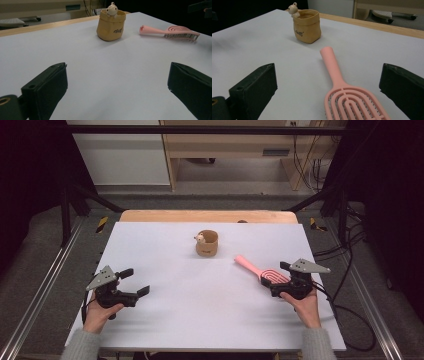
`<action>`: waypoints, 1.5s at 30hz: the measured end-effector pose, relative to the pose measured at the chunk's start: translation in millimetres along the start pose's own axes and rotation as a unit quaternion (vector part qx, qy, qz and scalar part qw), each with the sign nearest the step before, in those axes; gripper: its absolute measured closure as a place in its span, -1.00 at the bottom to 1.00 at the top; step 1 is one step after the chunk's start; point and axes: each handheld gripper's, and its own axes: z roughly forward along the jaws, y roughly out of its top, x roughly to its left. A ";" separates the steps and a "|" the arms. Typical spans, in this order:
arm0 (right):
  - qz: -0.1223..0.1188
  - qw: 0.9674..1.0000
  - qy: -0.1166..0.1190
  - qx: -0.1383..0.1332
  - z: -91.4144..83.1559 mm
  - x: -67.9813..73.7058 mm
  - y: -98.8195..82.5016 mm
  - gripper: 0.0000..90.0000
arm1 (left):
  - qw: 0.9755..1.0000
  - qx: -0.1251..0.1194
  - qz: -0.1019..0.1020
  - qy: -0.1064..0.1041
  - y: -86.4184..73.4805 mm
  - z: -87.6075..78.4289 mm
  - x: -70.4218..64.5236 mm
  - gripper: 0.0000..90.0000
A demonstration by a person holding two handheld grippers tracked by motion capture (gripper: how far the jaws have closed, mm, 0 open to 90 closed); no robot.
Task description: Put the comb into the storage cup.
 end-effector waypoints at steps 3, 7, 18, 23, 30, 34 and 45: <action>0.005 1.000 -0.003 0.004 2.4 0.3 1.6 -0.92 | 1.000 0.000 0.000 0.000 0.0 -0.1 0.0 -0.95; 0.006 1.000 -0.009 0.013 8.5 2.5 5.3 -0.86 | 1.000 0.001 0.001 0.001 -0.2 0.1 0.1 -0.94; 0.018 0.999 -0.018 0.033 25.3 5.8 14.2 -0.57 | 1.000 0.002 0.001 0.003 -0.8 0.5 0.2 -0.94; 0.017 0.999 -0.017 0.039 33.1 7.9 15.7 -0.46 | 1.000 0.003 0.002 0.003 -1.2 1.1 0.0 -0.94; 0.012 0.998 -0.022 0.049 43.8 9.8 18.0 -0.29 | 1.000 0.001 0.001 0.005 -1.5 1.0 -0.2 -0.94; 0.014 0.998 -0.026 0.047 48.8 9.7 19.3 -0.18 | 1.000 0.001 0.001 0.005 -1.7 0.8 0.2 -0.94; 0.019 0.997 -0.043 0.053 66.6 12.3 24.6 0.08 | 1.000 0.001 0.001 0.007 -1.9 0.7 0.1 -0.93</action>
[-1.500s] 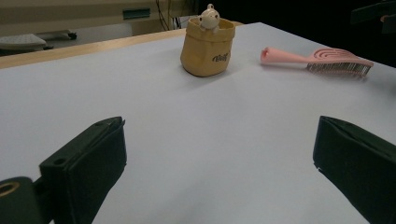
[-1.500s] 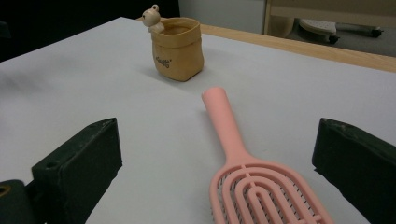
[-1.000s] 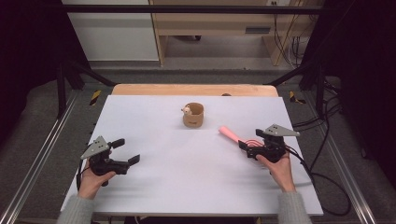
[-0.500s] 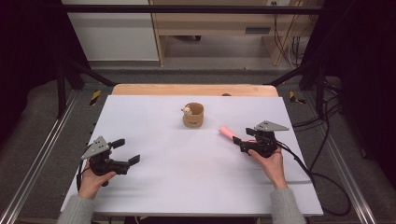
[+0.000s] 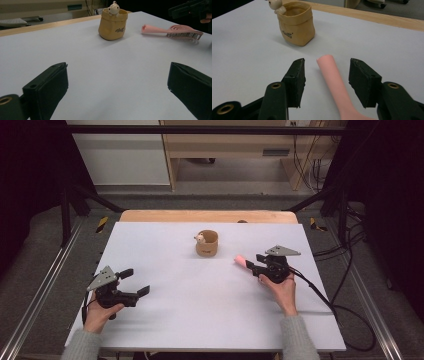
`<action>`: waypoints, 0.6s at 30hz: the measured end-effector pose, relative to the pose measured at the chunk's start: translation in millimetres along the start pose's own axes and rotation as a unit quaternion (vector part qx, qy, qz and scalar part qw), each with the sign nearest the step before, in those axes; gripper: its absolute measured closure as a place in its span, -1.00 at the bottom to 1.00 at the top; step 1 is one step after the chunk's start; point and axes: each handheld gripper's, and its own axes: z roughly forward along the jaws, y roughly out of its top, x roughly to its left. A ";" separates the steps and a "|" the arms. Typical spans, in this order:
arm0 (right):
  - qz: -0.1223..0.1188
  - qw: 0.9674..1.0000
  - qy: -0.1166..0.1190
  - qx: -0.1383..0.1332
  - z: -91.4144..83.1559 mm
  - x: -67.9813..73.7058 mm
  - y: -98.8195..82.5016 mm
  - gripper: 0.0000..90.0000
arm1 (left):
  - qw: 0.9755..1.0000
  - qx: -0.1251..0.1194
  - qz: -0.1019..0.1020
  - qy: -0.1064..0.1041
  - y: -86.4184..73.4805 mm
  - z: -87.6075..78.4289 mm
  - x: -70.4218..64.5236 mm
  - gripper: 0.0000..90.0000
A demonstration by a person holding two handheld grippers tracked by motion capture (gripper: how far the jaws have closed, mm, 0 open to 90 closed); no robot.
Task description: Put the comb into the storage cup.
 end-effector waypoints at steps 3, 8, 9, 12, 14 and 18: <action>-0.002 1.000 -0.005 0.001 4.8 0.5 2.4 0.17 | 1.000 -0.001 0.001 0.000 0.1 -0.2 -0.4 -0.94; -0.005 1.000 -0.012 0.008 12.6 2.0 5.7 0.32 | 1.000 0.000 0.001 0.000 -0.1 0.1 0.0 -0.93; -0.004 1.000 -0.014 0.010 13.8 2.4 6.6 0.35 | 1.000 0.000 0.001 0.001 -0.1 0.1 -0.1 -0.93; -0.005 1.000 -0.020 0.010 17.3 2.8 9.2 0.42 | 1.000 -0.001 0.001 0.001 0.0 0.0 -0.3 -0.93; -0.001 1.000 -0.019 0.010 19.4 2.6 10.5 0.48 | 1.000 -0.001 0.001 0.001 -0.1 -0.1 -0.1 -0.93; 0.005 1.000 -0.026 0.015 24.4 0.1 11.1 0.58 | 1.000 -0.001 0.001 0.001 -0.1 -0.1 -0.2 -0.93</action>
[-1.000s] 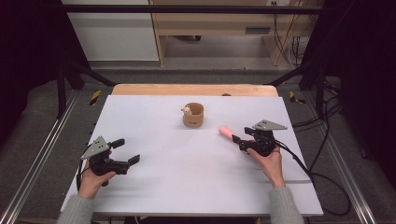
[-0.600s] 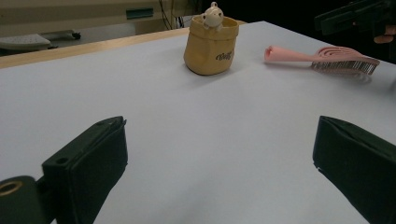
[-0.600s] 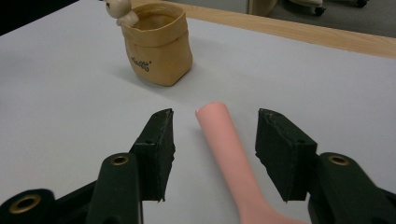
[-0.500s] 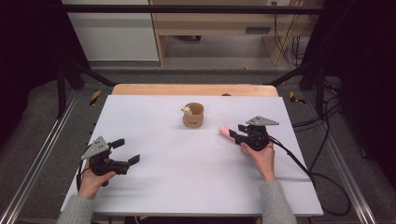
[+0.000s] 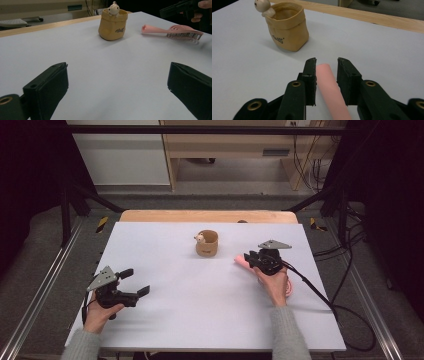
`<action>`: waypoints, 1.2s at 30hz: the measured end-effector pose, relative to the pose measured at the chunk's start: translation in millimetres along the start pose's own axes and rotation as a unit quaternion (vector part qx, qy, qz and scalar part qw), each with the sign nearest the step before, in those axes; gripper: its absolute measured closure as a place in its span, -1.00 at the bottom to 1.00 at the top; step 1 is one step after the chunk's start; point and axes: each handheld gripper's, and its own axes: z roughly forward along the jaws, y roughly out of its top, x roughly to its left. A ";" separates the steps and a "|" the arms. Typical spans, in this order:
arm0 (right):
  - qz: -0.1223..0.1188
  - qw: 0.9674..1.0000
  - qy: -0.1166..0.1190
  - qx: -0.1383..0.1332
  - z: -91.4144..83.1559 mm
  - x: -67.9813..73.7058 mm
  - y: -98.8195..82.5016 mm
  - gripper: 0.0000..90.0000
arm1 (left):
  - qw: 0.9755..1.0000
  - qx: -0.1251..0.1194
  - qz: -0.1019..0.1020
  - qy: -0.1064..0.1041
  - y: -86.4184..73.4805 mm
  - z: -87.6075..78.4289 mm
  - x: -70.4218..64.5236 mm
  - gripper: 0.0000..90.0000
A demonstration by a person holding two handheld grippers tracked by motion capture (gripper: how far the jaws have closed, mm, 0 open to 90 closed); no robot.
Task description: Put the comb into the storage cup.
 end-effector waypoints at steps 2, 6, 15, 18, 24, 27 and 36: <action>-0.001 1.000 0.000 0.002 1.0 -0.5 0.1 0.58 | 1.000 0.000 0.000 0.000 0.0 0.1 0.1 -0.93; -0.007 1.000 -0.003 0.003 4.4 -2.4 0.4 0.64 | 1.000 0.001 0.000 0.001 -0.3 0.7 -0.2 -0.93; -0.001 1.000 -0.008 0.012 12.9 -6.5 1.4 0.85 | 1.000 0.000 0.000 0.001 -0.6 0.7 0.1 -0.93; -0.001 1.000 -0.010 0.014 14.7 -6.3 1.6 0.89 | 1.000 0.000 0.000 0.001 -0.7 0.7 0.4 -0.93; -0.009 1.000 -0.017 0.020 21.0 -2.8 3.2 0.96 | 1.000 0.001 0.001 0.001 -0.8 0.9 0.0 -0.93; -0.005 1.000 -0.021 0.023 23.9 -2.1 3.6 0.97 | 1.000 0.001 0.001 0.001 -0.8 0.8 0.1 -0.93; -0.003 0.998 -0.036 0.044 30.1 -2.9 1.8 1.00 | 1.000 0.002 0.001 0.002 -0.9 1.1 -0.1 -0.93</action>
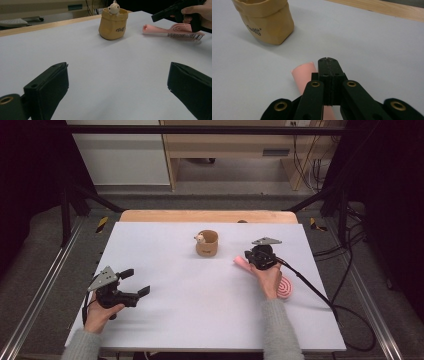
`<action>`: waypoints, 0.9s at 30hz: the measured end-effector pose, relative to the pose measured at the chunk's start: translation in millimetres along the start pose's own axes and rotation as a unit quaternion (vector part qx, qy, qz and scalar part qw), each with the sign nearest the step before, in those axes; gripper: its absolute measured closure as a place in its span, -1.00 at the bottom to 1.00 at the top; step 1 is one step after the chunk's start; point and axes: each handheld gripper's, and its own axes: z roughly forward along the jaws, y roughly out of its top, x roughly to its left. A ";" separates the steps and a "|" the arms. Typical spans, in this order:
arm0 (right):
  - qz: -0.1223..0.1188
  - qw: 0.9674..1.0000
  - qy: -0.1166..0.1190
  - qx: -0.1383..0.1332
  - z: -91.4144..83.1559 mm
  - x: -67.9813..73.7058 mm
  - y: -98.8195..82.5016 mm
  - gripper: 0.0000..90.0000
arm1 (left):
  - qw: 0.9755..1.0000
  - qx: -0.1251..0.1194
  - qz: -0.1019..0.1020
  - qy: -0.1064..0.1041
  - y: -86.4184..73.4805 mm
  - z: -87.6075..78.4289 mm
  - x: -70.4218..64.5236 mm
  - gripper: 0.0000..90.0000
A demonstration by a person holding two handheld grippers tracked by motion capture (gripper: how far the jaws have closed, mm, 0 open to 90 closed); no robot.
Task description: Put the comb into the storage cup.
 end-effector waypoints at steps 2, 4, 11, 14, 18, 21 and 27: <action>0.002 1.000 -0.001 0.007 1.6 0.1 -0.6 1.00 | 1.000 -0.001 0.000 0.000 0.1 -0.2 0.1 -0.93; 0.004 1.000 -0.005 0.015 3.1 -0.3 -1.0 1.00 | 1.000 -0.001 0.000 0.000 0.1 -0.2 0.1 -0.93; 0.002 0.999 -0.002 0.034 4.4 -0.3 -1.7 1.00 | 1.000 0.000 0.000 0.001 0.0 0.0 -0.1 -0.93; -0.001 0.999 -0.001 0.044 4.8 -0.3 -1.8 1.00 | 1.000 0.000 0.000 0.001 0.0 0.1 0.0 -0.93; -0.006 0.998 0.000 0.055 5.2 0.1 -1.7 1.00 | 1.000 0.000 0.000 0.001 0.0 -0.1 0.1 -0.93; -0.010 0.998 0.003 0.060 5.5 1.3 -1.8 1.00 | 1.000 -0.001 0.000 0.001 0.1 -0.2 0.1 -0.92; -0.020 0.997 0.017 0.069 4.3 4.8 -2.1 1.00 | 1.000 0.000 0.001 0.001 0.0 0.1 0.1 -0.92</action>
